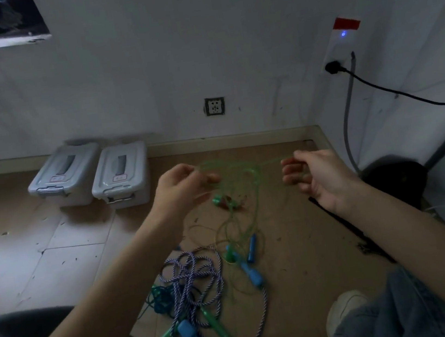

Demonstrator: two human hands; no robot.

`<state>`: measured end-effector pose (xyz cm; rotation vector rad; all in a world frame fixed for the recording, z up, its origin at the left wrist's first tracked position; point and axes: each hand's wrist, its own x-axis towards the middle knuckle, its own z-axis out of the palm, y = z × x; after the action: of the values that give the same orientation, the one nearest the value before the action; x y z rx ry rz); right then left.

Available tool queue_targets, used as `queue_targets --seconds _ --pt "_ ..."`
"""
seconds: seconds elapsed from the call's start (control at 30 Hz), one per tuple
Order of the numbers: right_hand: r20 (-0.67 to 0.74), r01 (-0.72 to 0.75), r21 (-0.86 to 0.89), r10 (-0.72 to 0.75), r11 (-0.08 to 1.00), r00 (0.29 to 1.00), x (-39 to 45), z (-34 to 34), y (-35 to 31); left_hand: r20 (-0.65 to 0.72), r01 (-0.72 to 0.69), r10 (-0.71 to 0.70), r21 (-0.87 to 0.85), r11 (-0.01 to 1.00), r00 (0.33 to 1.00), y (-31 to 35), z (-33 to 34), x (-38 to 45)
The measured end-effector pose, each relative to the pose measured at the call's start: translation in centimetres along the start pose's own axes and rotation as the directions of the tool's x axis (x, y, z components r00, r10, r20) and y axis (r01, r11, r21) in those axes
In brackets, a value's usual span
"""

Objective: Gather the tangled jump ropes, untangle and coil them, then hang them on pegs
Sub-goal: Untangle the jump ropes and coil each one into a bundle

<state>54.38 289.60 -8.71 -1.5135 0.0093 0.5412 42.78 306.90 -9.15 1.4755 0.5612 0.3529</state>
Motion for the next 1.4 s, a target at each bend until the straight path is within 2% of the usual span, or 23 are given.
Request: queue_targets --seconds 0.03,0.1,0.17,0.2,0.23,0.27,0.3,0.33,0.37,0.43,0.5,0.6,0.63,0.7,0.77,0.87,0.97,1.03,1.07,1.13,1.17,1.3,1.4 --pt "-0.012 -0.012 0.051 0.013 0.999 1.000 0.1 0.2 0.1 0.052 0.093 -0.082 -0.260 0.961 0.995 0.5 0.0 -0.1" --pt "-0.020 -0.020 0.086 0.022 0.996 1.000 0.0 0.4 0.2 0.198 0.163 -0.051 -0.604 0.781 0.979 1.3 -0.3 -0.2" --pt "-0.022 -0.011 0.054 0.013 0.998 1.000 0.0 0.4 0.3 0.309 0.200 0.031 -0.685 0.700 0.951 2.2 -0.6 -0.4" --pt "-0.017 0.002 0.039 -0.001 0.999 1.000 -0.1 0.4 0.4 0.346 0.207 0.018 -0.602 0.771 0.938 2.3 -0.8 -0.3" --pt "-0.006 0.032 0.014 -0.032 0.999 0.999 -0.1 0.4 0.5 0.361 0.172 -0.020 -0.396 0.902 0.932 2.2 -0.8 -0.3" --pt "0.011 0.076 -0.026 -0.076 0.997 0.997 -0.1 0.4 0.5 0.385 0.101 -0.064 -0.078 0.992 0.921 1.8 -0.8 -0.4" --pt "0.034 0.123 -0.073 -0.120 0.990 0.992 -0.1 0.4 0.4 0.416 0.039 -0.124 0.207 0.978 0.901 1.5 -0.7 -0.7" --pt "0.066 0.162 -0.118 -0.155 0.980 0.986 -0.2 0.3 0.3 0.457 -0.004 -0.172 0.358 0.934 0.873 1.0 -0.6 -0.9" --pt "0.102 0.186 -0.164 -0.171 0.969 0.980 -0.2 0.3 0.1 0.486 -0.001 -0.192 0.370 0.929 0.853 0.6 -0.6 -1.0" --pt "0.175 0.172 -0.282 -0.126 0.944 0.976 -0.2 0.0 -0.1 0.502 0.034 -0.121 0.179 0.983 0.856 0.6 -0.8 -0.9" --pt "0.279 0.071 -0.403 0.049 0.912 0.959 -0.3 -0.1 -0.1 0.444 0.060 -0.001 -0.119 0.991 0.896 1.4 -1.6 -0.2" --pt "0.430 -0.068 -0.534 0.339 0.843 0.837 -0.7 -0.2 0.1 0.319 0.117 0.086 -0.566 0.816 0.944 2.5 -2.7 0.7" --pt "0.449 -0.082 -0.558 0.384 0.825 0.806 -0.7 -0.2 0.1 0.274 0.129 0.063 -0.626 0.769 0.960 2.5 -2.8 0.8" --pt "0.440 -0.094 -0.572 0.402 0.815 0.803 -0.4 -0.5 0.2 0.187 0.121 -0.009 -0.596 0.794 0.982 2.2 -2.9 0.6" --pt "0.412 -0.067 -0.572 0.357 0.818 0.838 -0.1 -0.7 0.5 0.164 0.123 -0.053 -0.453 0.883 0.985 1.7 -2.7 0.5" --pt "0.420 0.089 -0.563 0.192 0.822 0.887 -0.4 -0.2 1.2 0.262 0.182 -0.120 -0.227 0.957 0.958 1.3 -2.5 0.1" --pt "0.467 0.326 -0.537 -0.048 0.778 0.883 -0.7 0.5 1.1 0.297 0.217 -0.147 -0.218 0.951 0.943 1.4 -1.7 -0.1" --pt "0.489 0.525 -0.567 -0.253 0.635 0.835 -1.0 1.0 0.7 0.278 0.237 -0.154 -0.296 0.925 0.948 1.6 -1.3 -0.2" --pt "0.480 0.605 -0.626 -0.370 0.491 0.796 -1.2 1.3 0.6 0.261 0.244 -0.158 -0.343 0.907 0.952 1.7 -1.3 -0.1" --pt "0.483 0.694 -0.689 -0.583 0.207 0.653 -1.7 1.7 0.4 0.218 0.250 -0.170 -0.423 0.871 0.961 1.9 -1.3 -0.1" --pt "0.485 0.721 -0.671 -0.631 0.175 0.605 -2.0 1.8 0.4 0.209 0.251 -0.172 -0.451 0.856 0.963 1.9 -1.2 -0.1" --pt "0.550 0.746 -0.541 -0.508 0.388 0.663 -2.9 2.7 0.9 0.268 0.271 -0.154 -0.485 0.832 0.951 2.0 -0.1 -0.6" --pt "0.521 0.720 -0.587 -0.509 0.369 0.685 -2.4 2.9 1.5 0.327 0.312 -0.160 -0.488 0.815 0.931 1.9 0.4 -0.9"
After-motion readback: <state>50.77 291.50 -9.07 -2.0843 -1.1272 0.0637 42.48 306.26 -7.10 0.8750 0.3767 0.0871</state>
